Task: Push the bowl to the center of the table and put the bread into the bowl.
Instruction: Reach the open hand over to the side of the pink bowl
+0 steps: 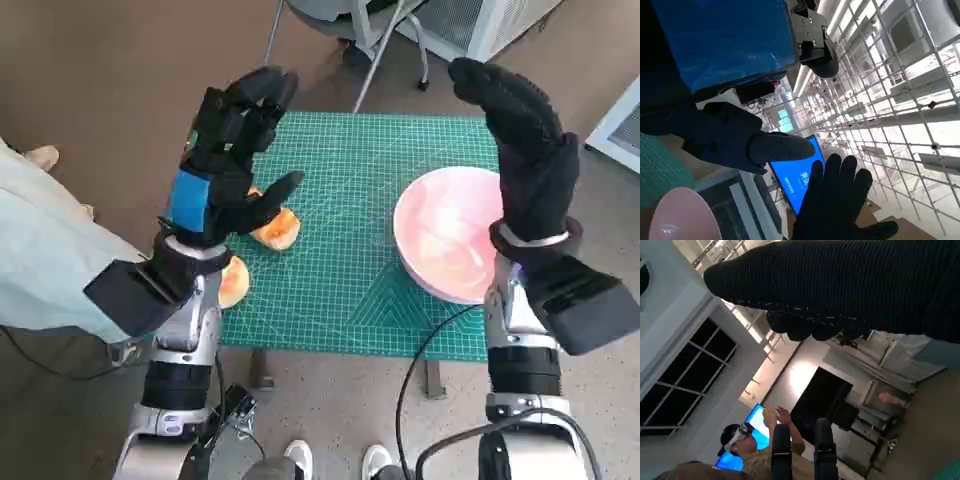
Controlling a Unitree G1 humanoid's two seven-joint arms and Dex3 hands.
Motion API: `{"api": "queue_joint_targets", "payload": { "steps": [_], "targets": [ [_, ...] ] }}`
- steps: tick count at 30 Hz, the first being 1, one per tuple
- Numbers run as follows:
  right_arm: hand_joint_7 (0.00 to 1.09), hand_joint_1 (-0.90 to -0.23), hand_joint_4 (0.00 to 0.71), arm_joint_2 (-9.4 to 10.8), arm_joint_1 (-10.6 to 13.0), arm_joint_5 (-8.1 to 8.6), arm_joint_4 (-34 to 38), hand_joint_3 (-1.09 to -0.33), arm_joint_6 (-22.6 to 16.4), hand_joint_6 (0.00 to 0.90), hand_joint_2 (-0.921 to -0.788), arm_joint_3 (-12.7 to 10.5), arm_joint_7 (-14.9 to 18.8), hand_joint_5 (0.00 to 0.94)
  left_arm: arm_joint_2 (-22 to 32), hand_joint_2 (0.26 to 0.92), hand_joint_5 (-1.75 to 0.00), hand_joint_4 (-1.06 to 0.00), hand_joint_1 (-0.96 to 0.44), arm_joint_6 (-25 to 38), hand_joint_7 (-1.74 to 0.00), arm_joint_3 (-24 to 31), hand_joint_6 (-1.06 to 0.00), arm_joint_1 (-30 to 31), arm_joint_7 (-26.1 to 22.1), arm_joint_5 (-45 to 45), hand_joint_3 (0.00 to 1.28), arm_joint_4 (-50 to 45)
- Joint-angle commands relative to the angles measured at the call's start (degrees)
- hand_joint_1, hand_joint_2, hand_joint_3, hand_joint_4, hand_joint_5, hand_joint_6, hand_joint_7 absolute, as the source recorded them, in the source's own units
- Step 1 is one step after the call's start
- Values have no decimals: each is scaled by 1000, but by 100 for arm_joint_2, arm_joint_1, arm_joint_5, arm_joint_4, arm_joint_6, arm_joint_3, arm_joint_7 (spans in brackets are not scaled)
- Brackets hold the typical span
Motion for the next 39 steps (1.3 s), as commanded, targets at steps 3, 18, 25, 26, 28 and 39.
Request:
{"api": "queue_joint_targets", "payload": {
  "steps": [3, 18, 25, 26, 28, 39],
  "targets": [
    [746, -548, 369, -50, 107, 74, 116, -717, 22, 56, -921, -17, 78, 0, -10, 921, -16, -338, -366, -12, -737, 3, -80, 45, -13, -44, 288, 16],
    [752, -538, 363, -57, 161, 152, 108, -721, 41, 52, -921, -50, 161, 0, -8, 921, -14, -336, -365, -52, -738, 10, -82, 36, -16, -37, 288, 52],
    [750, -540, 349, -199, 214, 221, 194, -719, -24, 48, -921, -162, 204, 0, -29, 921, -13, -336, -353, -90, -741, 0, -81, 51, -17, -33, 290, 63],
    [750, -541, 348, -226, 222, 242, 214, -718, -38, 48, -921, -183, 216, 0, -31, 921, -13, -336, -352, -97, -742, -1, -81, 54, -17, -31, 290, 66],
    [749, -539, 347, -298, 237, 301, 321, -718, -97, 47, -921, -252, 249, 0, -33, 921, -13, -336, -350, -119, -743, -1, -81, 60, -19, -25, 290, 77],
    [807, -516, 329, -755, 481, 137, 987, -768, -657, 5, -921, -810, -136, 0, -10, 921, -14, -338, -345, -256, -743, 22, -82, 105, -35, 1, 293, 165]
  ]
}}
